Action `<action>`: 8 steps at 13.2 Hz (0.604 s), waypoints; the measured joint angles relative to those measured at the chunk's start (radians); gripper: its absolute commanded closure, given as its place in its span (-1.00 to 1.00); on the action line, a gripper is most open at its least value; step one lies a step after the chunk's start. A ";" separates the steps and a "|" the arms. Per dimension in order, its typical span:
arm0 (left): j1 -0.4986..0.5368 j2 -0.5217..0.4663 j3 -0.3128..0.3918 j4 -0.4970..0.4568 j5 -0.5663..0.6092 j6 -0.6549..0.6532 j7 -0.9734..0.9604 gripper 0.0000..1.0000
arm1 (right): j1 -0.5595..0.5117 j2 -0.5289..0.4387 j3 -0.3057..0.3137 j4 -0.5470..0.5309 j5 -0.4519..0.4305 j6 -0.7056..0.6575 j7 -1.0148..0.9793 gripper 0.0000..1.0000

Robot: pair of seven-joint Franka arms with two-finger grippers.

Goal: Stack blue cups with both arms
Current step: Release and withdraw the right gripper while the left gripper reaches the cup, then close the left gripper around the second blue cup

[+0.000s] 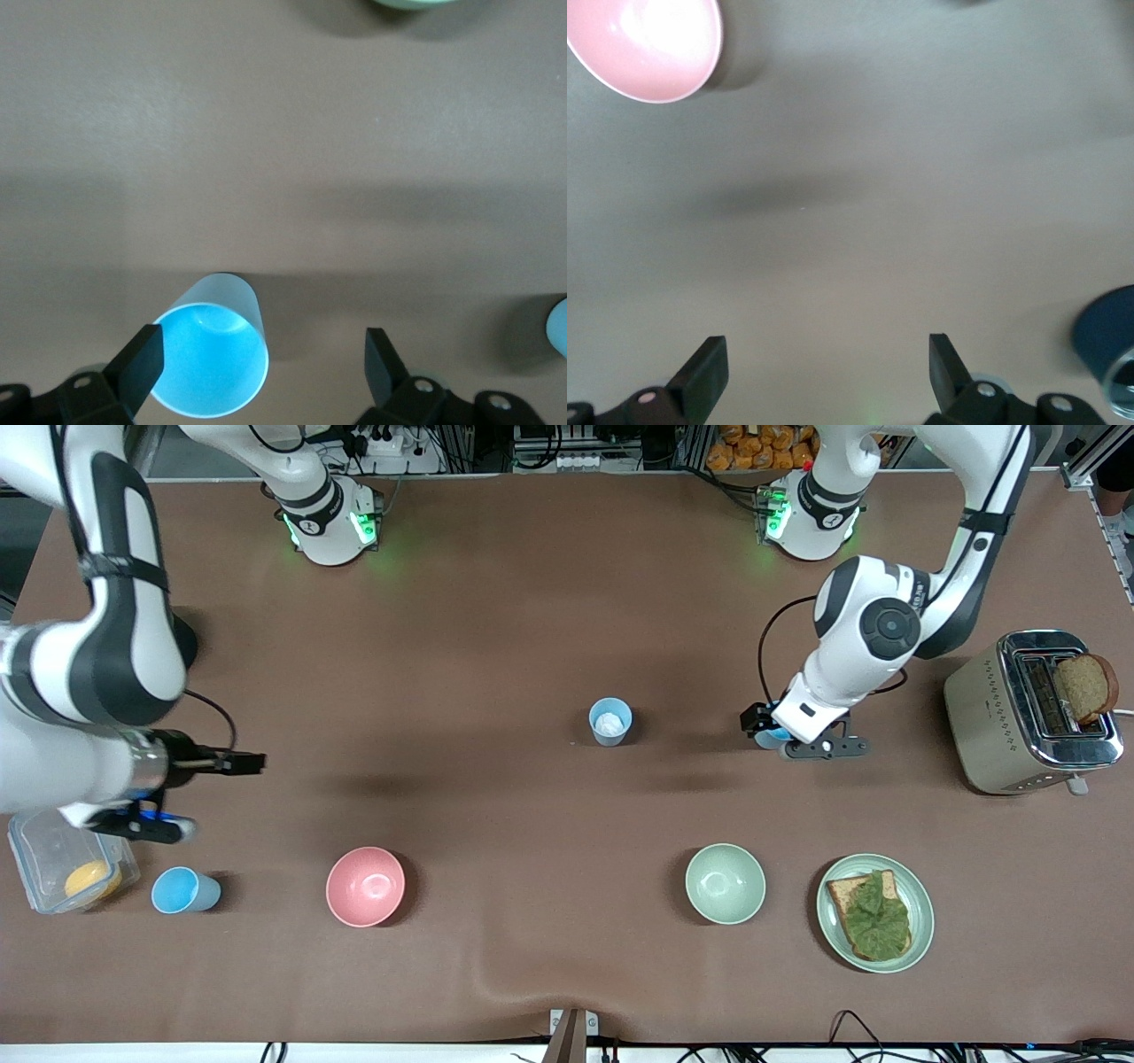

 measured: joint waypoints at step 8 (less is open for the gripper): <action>0.000 0.016 -0.027 -0.118 0.000 0.132 0.000 -1.00 | -0.089 -0.362 0.001 -0.193 -0.043 0.054 -0.009 -1.00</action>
